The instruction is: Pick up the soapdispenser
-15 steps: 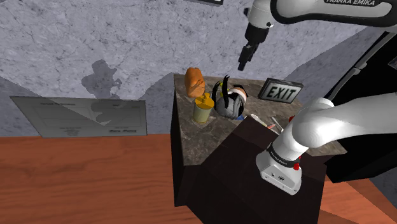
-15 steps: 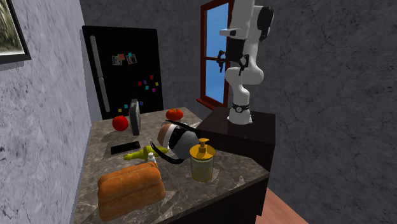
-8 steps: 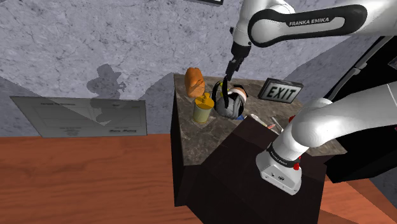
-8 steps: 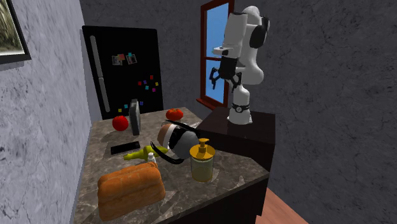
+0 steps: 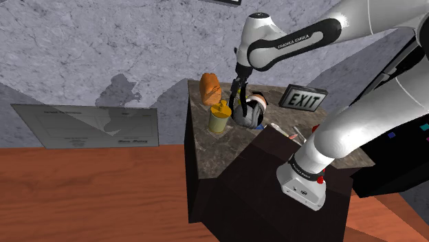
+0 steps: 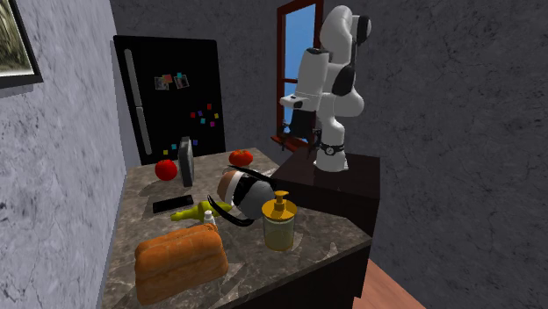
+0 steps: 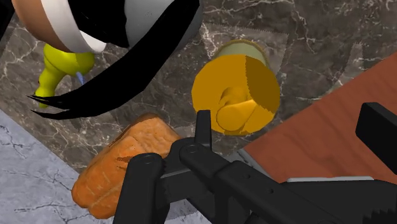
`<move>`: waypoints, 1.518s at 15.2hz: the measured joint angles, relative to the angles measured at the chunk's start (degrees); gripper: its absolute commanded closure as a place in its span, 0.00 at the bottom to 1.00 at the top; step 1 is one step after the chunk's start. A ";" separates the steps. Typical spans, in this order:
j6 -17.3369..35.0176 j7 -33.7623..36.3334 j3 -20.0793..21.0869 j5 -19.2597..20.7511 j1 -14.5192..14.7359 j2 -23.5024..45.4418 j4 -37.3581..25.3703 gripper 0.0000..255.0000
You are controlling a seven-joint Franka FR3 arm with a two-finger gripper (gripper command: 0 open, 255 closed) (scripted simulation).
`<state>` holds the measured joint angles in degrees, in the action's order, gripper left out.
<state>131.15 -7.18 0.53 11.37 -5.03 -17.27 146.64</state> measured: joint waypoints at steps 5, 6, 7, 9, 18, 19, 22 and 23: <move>9.35 1.54 -0.35 2.74 -1.12 10.92 -1.84 0.00; 10.62 1.55 -0.55 3.23 -1.39 13.12 -2.89 0.00; 12.18 1.84 -0.72 3.85 -1.63 15.49 -3.77 0.00; 15.01 2.67 -0.97 5.13 -1.87 20.91 -6.52 0.00; 22.86 5.69 -2.32 8.85 -1.85 30.49 -8.27 0.00; 23.09 5.81 -2.38 8.97 -1.83 30.74 -8.29 1.00; 23.32 5.94 -2.44 9.08 -1.80 30.91 -8.31 1.00; 23.34 5.95 -2.45 9.10 -1.81 30.92 -8.32 1.00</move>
<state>154.49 -1.23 -1.92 20.46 -6.83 13.65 138.32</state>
